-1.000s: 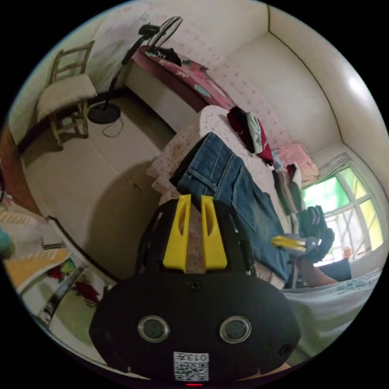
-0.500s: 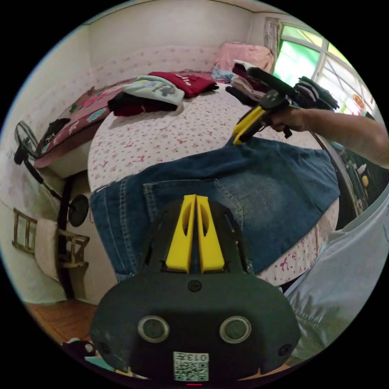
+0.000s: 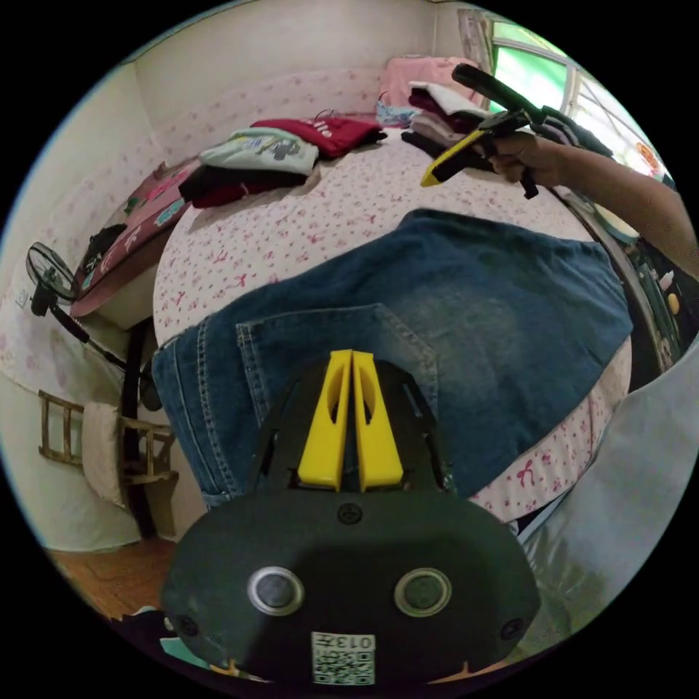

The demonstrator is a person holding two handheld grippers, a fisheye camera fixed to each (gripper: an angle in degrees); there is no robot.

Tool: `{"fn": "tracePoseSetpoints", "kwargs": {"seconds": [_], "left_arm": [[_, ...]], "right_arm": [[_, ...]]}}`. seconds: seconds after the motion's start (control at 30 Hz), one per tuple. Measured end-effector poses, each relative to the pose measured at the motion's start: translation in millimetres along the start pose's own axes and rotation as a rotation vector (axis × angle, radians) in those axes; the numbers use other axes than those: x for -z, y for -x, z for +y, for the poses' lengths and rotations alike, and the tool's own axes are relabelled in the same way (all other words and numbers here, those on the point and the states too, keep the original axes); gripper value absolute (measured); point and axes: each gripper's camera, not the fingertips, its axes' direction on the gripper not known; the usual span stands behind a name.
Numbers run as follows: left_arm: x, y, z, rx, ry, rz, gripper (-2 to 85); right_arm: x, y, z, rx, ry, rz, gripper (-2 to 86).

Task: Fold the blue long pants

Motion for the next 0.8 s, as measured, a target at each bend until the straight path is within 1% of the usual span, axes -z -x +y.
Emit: {"fn": "tracePoseSetpoints", "kwargs": {"seconds": [0.07,0.13,0.2,0.27,0.3,0.33,0.37,0.43,0.5,0.57,0.6,0.67,0.73,0.8], "left_arm": [[0.8,-17.0,-5.4,-0.033,-0.062,0.018,-0.4],[-12.1,-49.1,-18.3,-0.114,-0.086,0.048,-0.4],[-30.9,-73.3,-26.2,-0.168,-0.074,0.058,-0.3],[-55.8,-90.7,-30.6,-0.197,-0.017,0.079,-0.3],[-73.4,-97.9,-30.0,-0.205,0.039,0.074,-0.3],[-79.3,-100.5,-25.4,-0.202,-0.006,0.064,-0.3],[-83.3,-101.2,-24.6,-0.202,-0.01,0.072,-0.3],[-98.3,-103.5,-29.9,-0.188,0.03,0.09,-0.2],[-106.9,-111.0,-38.0,-0.2,0.031,0.081,0.0],[-111.6,-125.6,-49.5,-0.236,-0.015,0.085,0.4],[-116.4,-139.9,-61.0,-0.272,-0.039,0.089,0.9],[-128.5,-166.3,-82.2,-0.332,-0.057,0.085,2.3],[-149.8,-209.7,-113.7,-0.443,-0.076,0.053,5.2],[-166.1,-242.4,-136.6,-0.541,-0.092,0.045,5.9]], "right_arm": [[44.3,1.0,34.2,-0.036,-0.096,0.085,1.5],[63.2,8.7,68.5,-0.066,-0.134,0.144,1.2],[65.6,22.5,105.0,-0.077,-0.123,0.183,0.9],[51.2,43.3,152.7,-0.102,-0.031,0.284,0.4],[47.3,47.6,165.4,-0.119,-0.014,0.319,0.3],[42.1,52.7,189.7,-0.172,-0.003,0.372,0.2],[39.2,53.1,213.7,-0.237,0.005,0.408,0.2],[39.3,44.8,247.7,-0.345,0.064,0.416,0.2],[56.7,33.9,284.1,-0.449,0.018,0.395,0.3],[90.4,14.9,339.5,-0.621,-0.071,0.47,0.8],[97.8,9.4,353.2,-0.653,-0.079,0.484,1.1],[125.5,-15.6,407.5,-0.783,-0.082,0.522,2.7],[146.6,-32.6,446.0,-0.851,-0.112,0.537,4.7],[163.6,-50.4,478.5,-0.898,-0.111,0.542,6.4]]}}
